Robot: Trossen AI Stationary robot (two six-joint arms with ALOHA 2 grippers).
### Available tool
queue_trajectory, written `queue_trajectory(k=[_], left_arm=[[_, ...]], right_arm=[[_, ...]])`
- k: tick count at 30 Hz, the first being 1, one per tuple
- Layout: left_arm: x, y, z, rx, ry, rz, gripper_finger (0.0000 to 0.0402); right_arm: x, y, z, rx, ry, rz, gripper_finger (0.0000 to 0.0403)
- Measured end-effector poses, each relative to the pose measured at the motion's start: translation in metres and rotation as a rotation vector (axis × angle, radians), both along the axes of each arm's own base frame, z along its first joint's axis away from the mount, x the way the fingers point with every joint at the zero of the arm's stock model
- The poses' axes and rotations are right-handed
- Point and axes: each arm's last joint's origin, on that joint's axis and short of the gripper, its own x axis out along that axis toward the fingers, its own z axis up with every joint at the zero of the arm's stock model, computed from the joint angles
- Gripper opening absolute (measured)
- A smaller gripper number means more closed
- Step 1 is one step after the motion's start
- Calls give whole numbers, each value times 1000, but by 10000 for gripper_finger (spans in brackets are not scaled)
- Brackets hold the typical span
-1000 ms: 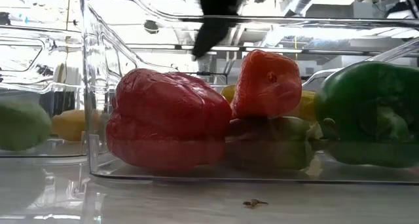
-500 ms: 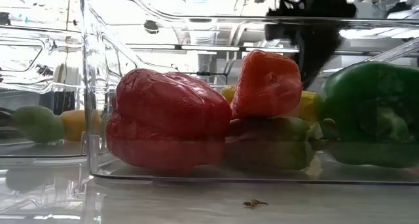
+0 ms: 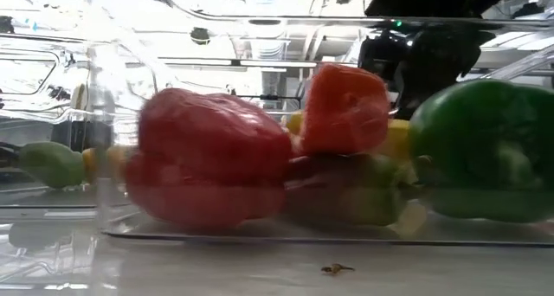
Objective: Sort produce into baskets
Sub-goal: Put the yellow lemon into the left transparent bin
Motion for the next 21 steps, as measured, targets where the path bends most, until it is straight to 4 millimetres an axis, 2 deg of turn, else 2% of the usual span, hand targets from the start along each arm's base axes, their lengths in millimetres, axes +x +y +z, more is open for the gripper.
queue_trajectory(k=[8,13,21], left_arm=[[0,0,0,-1,0,0,169],[0,0,0,-2,2,0,169],[0,0,-1,-3,10,0,169]], right_arm=[[-4,-1,-8,-35,-1,26,341],[-5,-1,-6,-68,-14,33,340],[-16,-1,26,-82,-132,29,325]])
